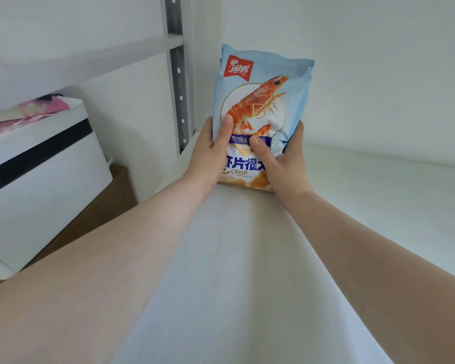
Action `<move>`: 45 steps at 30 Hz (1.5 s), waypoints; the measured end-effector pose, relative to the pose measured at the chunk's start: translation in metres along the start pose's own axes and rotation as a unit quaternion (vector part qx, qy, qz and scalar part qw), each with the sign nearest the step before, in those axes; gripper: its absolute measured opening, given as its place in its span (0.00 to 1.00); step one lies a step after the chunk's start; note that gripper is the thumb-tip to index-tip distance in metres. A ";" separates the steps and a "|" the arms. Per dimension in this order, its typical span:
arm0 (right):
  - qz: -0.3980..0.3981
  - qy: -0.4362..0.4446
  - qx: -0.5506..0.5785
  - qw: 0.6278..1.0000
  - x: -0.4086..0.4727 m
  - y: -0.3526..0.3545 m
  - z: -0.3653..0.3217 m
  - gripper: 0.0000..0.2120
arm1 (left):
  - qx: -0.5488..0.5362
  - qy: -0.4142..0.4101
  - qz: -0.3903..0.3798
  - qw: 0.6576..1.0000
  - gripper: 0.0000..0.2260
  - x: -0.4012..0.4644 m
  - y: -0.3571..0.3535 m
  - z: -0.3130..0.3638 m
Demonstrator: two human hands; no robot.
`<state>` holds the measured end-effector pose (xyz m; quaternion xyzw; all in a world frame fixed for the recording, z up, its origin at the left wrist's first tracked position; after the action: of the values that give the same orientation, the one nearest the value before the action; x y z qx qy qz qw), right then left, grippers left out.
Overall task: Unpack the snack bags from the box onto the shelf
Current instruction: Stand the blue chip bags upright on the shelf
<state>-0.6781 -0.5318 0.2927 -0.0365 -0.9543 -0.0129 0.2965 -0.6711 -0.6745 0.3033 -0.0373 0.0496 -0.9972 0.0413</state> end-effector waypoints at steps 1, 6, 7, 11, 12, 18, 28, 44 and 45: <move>0.001 0.005 -0.004 1.000 0.006 -0.001 0.005 0.34 | -0.002 -0.001 0.001 1.000 0.13 0.007 0.000 -0.001; 0.000 0.027 -0.006 1.000 0.028 -0.010 0.026 0.33 | 0.006 -0.023 0.003 1.000 0.11 0.036 0.004 -0.003; -0.002 0.031 -0.010 0.999 0.031 -0.012 0.029 0.32 | 0.007 -0.025 0.005 1.000 0.12 0.041 0.006 -0.005; -0.008 0.044 -0.019 0.999 0.045 -0.019 0.038 0.32 | 0.017 -0.028 0.017 0.999 0.12 0.057 0.012 -0.007; -0.006 0.045 -0.020 0.999 0.048 -0.020 0.041 0.32 | 0.021 -0.027 0.017 0.999 0.12 0.059 0.013 -0.007; 0.001 0.002 -0.002 1.000 0.059 -0.020 0.054 0.47 | 0.047 -0.021 0.005 0.999 0.08 0.071 0.008 -0.009; -0.099 -0.049 -0.022 0.994 0.057 0.004 0.065 0.56 | 0.059 -0.003 -0.087 0.994 0.35 0.075 0.024 -0.020; -0.109 -0.024 -0.128 0.985 0.049 0.009 0.058 0.34 | 0.070 -0.017 -0.053 0.996 0.22 0.078 0.032 -0.029; -0.114 -0.027 -0.129 0.985 0.050 0.007 0.058 0.33 | 0.068 -0.012 -0.055 0.996 0.21 0.079 0.032 -0.029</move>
<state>-0.7511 -0.5188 0.2732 0.0348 -0.9502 -0.1683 0.2601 -0.7492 -0.7104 0.2770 -0.0486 -0.0214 -0.9985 -0.0101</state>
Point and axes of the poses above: each hand's wrist, its own x-axis towards the middle knuckle, its own y-axis out of the back of the hand, z = x × y, the point moved 4 cm from there along x, towards the middle knuckle, and after that the axes turned 11 degrees about y, right-handed, at the moved point
